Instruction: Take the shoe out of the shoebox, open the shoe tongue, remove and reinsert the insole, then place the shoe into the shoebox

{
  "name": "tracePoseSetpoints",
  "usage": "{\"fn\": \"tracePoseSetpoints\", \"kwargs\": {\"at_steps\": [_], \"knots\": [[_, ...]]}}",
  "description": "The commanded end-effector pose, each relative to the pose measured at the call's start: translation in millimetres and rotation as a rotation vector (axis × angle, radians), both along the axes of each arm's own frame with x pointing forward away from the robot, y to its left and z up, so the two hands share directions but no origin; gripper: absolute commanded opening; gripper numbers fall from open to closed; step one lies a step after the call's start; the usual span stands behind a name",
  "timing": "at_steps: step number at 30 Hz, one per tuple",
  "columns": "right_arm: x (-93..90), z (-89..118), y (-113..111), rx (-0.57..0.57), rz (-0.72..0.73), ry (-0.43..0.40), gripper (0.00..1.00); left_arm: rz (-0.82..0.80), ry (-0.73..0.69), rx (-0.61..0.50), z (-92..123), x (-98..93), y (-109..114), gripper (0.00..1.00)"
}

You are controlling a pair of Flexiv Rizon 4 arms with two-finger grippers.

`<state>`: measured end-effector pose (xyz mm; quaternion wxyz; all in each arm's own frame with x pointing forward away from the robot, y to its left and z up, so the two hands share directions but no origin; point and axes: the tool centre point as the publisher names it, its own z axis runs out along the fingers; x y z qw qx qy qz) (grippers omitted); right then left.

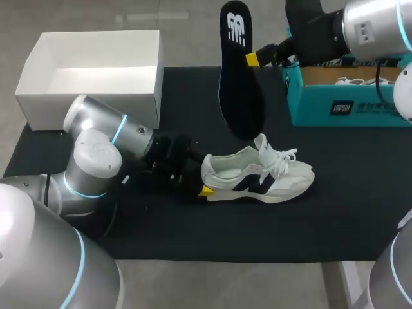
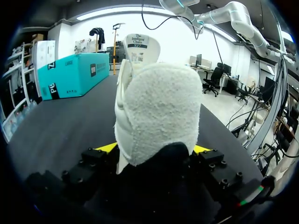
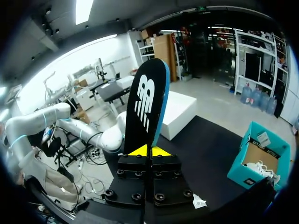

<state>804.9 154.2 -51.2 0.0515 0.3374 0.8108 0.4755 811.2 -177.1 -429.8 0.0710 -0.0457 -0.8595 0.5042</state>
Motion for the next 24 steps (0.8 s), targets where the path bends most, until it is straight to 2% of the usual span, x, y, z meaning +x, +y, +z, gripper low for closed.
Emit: {"fn": "tracePoseSetpoints", "kwargs": {"at_steps": [1, 7, 11, 18, 24], "knots": [[-42.2, 3.1, -30.5, 0.051, 0.005, -0.009, 0.00, -0.001, 0.000, 0.001, -1.0, 0.3, -0.9, 0.00], [-81.2, 12.5, -34.1, 0.024, 0.049, 0.010, 0.00, -0.001, 0.000, 0.001, -1.0, 0.3, -0.9, 0.00], [-99.4, 12.1, -36.1, 0.014, 0.058, 0.025, 0.00, -0.001, 0.000, 0.001, -1.0, 0.3, -0.9, 0.00], [-132.3, 7.1, -28.5, 0.038, 0.057, 0.098, 0.00, -0.001, 0.000, 0.001, -1.0, 0.3, -0.9, 0.00], [-150.0, -7.8, -25.2, 0.043, 0.051, 0.157, 0.00, -0.001, 0.000, 0.001, -1.0, 0.3, -0.9, 0.00]]}}
